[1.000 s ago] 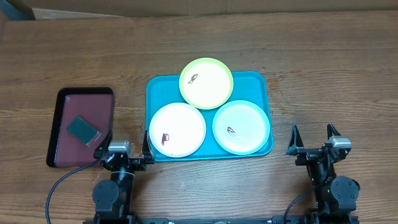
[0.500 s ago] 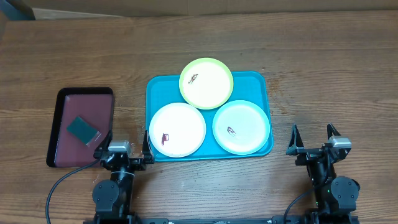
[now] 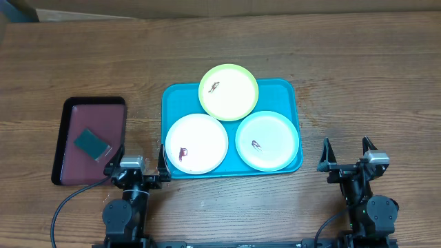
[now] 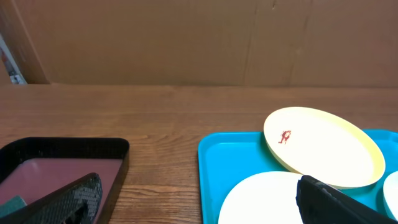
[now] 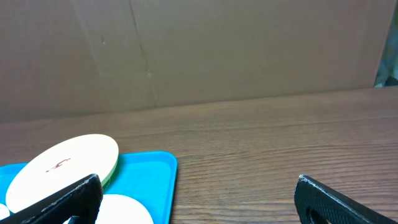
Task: Clean dirty plates on tray and stack at the side
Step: 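Open the left gripper and start moving toward the pink water tray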
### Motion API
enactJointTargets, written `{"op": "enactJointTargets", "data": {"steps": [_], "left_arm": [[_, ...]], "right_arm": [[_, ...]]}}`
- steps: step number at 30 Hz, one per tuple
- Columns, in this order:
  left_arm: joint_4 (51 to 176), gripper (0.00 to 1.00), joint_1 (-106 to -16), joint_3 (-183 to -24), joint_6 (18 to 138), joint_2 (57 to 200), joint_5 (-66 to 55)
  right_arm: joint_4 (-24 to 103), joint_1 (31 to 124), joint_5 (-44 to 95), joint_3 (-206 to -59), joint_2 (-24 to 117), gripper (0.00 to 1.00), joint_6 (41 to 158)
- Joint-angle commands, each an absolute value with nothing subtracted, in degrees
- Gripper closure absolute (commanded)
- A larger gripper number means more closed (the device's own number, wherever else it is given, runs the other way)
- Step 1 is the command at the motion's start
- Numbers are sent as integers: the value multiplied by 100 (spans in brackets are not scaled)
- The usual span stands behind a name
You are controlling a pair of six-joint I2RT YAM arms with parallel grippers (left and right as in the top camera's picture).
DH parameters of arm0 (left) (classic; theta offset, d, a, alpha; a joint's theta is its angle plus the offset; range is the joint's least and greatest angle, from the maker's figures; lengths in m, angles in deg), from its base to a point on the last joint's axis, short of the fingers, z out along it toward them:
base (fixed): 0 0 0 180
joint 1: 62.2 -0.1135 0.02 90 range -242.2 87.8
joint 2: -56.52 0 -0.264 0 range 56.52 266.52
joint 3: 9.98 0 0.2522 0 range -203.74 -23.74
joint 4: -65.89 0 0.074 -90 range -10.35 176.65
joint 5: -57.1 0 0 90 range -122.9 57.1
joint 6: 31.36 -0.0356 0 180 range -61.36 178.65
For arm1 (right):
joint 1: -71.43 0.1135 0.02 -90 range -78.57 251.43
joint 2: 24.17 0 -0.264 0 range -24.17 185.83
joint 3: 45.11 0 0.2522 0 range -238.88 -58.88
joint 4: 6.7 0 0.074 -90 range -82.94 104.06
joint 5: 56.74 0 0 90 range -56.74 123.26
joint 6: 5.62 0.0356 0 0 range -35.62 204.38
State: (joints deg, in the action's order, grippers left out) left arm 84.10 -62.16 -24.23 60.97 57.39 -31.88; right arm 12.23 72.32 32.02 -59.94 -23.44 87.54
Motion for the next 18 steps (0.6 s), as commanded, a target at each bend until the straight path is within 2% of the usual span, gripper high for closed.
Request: {"op": "enactJointTargets", "data": {"steps": [1, 11, 13, 16, 18], "left_arm": [[8410, 0, -6175, -2401, 5946, 5677, -3184], [8314, 0, -6179, -2401, 6019, 5677, -3199], [8063, 0, -6168, -2401, 6738, 5677, -2401], [7953, 0, -6168, -2401, 8759, 5677, 169], [7894, 0, -6168, -2401, 9739, 5677, 932]], "right_arm": [[1190, 7245, 3235, -5935, -2401, 0, 8734], [1188, 7245, 3235, -5935, -2401, 0, 8734], [1188, 7245, 3235, -5935, -2401, 0, 8734], [1190, 7245, 3235, -5935, -2401, 0, 8734], [1190, 7245, 3235, -5935, -2401, 0, 8734]]}}
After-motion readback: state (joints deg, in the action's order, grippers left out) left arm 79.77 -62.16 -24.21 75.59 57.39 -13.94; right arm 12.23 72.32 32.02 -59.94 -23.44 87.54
